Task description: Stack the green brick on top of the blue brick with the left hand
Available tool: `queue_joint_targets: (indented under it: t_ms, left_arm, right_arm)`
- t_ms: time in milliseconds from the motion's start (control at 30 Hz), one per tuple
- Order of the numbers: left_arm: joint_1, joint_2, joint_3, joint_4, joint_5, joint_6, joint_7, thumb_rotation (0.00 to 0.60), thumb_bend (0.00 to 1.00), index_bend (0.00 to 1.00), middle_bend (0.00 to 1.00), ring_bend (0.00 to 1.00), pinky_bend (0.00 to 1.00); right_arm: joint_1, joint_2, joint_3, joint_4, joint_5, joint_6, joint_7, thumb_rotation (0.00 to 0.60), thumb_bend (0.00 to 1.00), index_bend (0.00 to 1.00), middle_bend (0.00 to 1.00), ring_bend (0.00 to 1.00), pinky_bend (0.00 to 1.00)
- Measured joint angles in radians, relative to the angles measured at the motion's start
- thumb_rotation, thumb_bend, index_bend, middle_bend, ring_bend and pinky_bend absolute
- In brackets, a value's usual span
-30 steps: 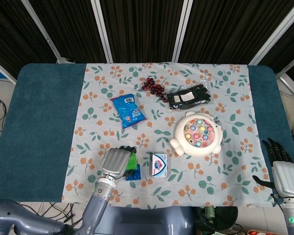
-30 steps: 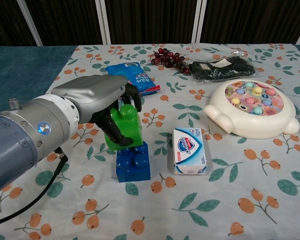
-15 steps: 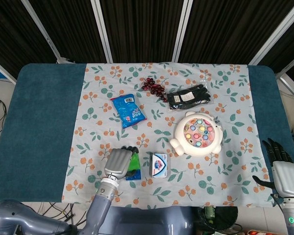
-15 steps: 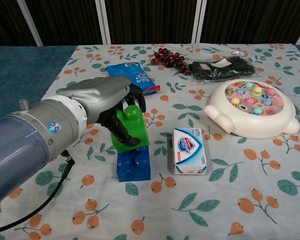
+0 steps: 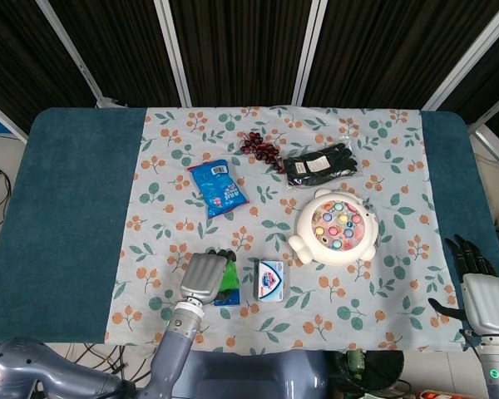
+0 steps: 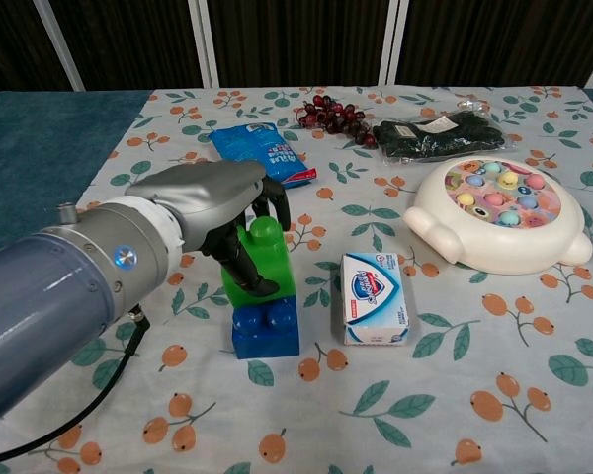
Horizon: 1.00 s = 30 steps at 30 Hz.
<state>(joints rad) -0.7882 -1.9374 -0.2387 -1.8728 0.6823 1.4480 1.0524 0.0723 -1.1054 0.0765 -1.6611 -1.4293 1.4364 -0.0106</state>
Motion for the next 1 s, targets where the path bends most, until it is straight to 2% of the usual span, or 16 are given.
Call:
queue_joint_targets:
  t_ms: [300,700,767,867,1000]
  left_arm:
    - [-0.03,-0.002,0.005,0.015,-0.036,-0.006,0.056,0.6,0.42,0.58,0.54,0.48,0.56]
    - [-0.029,-0.006,0.031,0.025,-0.025,-0.01,0.037,0.6,0.42,0.55,0.52,0.46,0.54]
    - [-0.029,-0.005,0.035,0.023,-0.027,-0.011,0.038,0.6,0.41,0.52,0.49,0.43,0.51]
    - [-0.031,0.0,0.036,0.017,-0.042,-0.013,0.052,0.6,0.39,0.42,0.38,0.33,0.43]
    - [-0.039,0.022,0.042,0.004,-0.039,-0.02,0.068,0.6,0.35,0.21,0.22,0.18,0.32]
  right_arm:
    - [0.0,0.001,0.0,-0.001,0.001,-0.001,0.002,0.6,0.1,0.0,0.0,0.0,0.19]
    - [0.0,0.002,0.001,-0.002,0.001,0.0,0.003,0.6,0.1,0.0,0.0,0.0,0.19]
    - [0.0,0.002,0.001,-0.002,0.002,0.0,0.004,0.6,0.1,0.0,0.0,0.0,0.19]
    - [0.0,0.002,0.001,-0.003,0.0,0.001,0.003,0.6,0.1,0.0,0.0,0.0,0.19]
    - [0.001,0.002,0.002,-0.002,0.002,0.0,0.001,0.6,0.1,0.0,0.0,0.0,0.19]
